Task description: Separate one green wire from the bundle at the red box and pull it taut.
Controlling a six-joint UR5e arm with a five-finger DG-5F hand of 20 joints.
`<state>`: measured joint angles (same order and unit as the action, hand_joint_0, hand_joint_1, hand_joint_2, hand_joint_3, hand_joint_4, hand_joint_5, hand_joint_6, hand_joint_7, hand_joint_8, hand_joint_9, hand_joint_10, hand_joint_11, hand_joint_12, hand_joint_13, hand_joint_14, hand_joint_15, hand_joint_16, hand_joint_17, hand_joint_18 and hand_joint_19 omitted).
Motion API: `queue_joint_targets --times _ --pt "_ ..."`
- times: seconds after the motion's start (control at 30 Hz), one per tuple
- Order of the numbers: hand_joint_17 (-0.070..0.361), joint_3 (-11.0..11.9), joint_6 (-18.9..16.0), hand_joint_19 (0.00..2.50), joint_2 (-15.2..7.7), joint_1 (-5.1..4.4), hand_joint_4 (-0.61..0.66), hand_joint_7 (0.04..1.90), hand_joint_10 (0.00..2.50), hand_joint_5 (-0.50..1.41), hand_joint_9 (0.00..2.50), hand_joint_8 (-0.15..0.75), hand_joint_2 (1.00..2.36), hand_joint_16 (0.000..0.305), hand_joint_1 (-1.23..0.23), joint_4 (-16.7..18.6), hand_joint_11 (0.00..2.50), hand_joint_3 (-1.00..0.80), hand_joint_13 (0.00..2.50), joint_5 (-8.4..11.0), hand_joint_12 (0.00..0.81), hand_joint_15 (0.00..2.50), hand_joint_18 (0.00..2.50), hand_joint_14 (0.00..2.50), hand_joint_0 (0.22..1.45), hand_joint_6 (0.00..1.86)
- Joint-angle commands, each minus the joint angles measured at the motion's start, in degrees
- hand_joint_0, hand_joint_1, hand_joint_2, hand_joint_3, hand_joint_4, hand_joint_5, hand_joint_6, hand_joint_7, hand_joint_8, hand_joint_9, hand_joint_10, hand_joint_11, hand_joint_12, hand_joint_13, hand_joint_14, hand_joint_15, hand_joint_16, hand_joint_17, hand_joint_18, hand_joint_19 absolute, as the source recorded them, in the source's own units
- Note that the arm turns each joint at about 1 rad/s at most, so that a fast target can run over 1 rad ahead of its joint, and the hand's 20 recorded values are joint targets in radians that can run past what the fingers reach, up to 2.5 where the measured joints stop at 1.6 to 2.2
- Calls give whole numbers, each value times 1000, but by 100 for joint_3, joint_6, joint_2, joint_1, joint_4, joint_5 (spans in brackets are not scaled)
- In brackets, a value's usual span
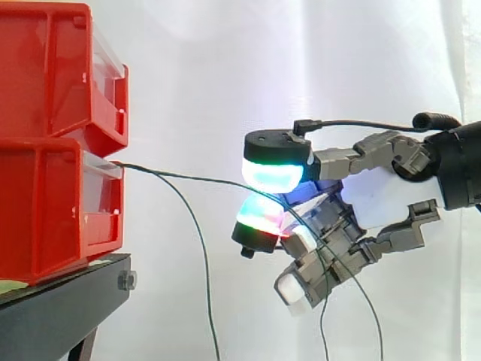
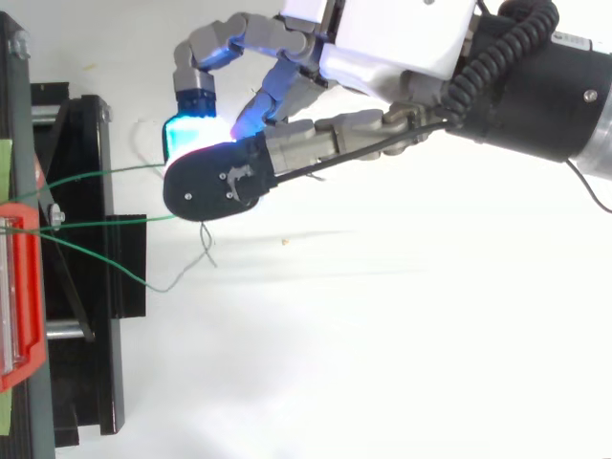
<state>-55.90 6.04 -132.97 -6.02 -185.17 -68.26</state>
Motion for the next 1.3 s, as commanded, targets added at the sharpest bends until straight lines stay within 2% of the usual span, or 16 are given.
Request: queue_joint_targets --times 0.0,0.07,0.17,0.53,0.7,0.87,1.13,1.27 --pt "124 0 -6 564 -1 5 160 1230 28 -131 1116 278 1009 55 -673 7 930 -375 780 -3 380 597 584 22 575 786" --pt "127 0 -6 571 -1 -4 159 1198 26 -131 1123 278 1004 56 -623 16 916 -456 789 6 384 595 597 22 553 792" --pt "125 0 -6 573 -1 -4 161 1234 23 -130 1140 282 1005 56 -567 16 931 -436 797 6 383 598 608 22 572 792" --pt "132 0 -6 561 8 -39 143 1325 24 -146 1115 299 1018 59 -741 7 968 -159 817 15 399 613 642 22 589 853" --pt "130 132 -6 550 -1 -48 76 1286 25 -151 1105 300 1021 58 -779 -19 978 -120 815 15 392 609 647 22 606 880" --pt "129 299 -6 536 8 -48 61 1291 26 -149 1105 292 1023 57 -777 -239 980 -92 803 15 387 602 645 24 607 884" --pt "129 395 -6 492 -1 -48 34 1308 25 -137 1089 293 1022 57 -793 -345 947 -56 736 85 392 552 605 23 610 880" --pt "128 422 -41 438 8 -57 21 1322 24 -134 1041 285 1022 57 -797 -388 838 -49 649 120 388 466 520 18 609 876"
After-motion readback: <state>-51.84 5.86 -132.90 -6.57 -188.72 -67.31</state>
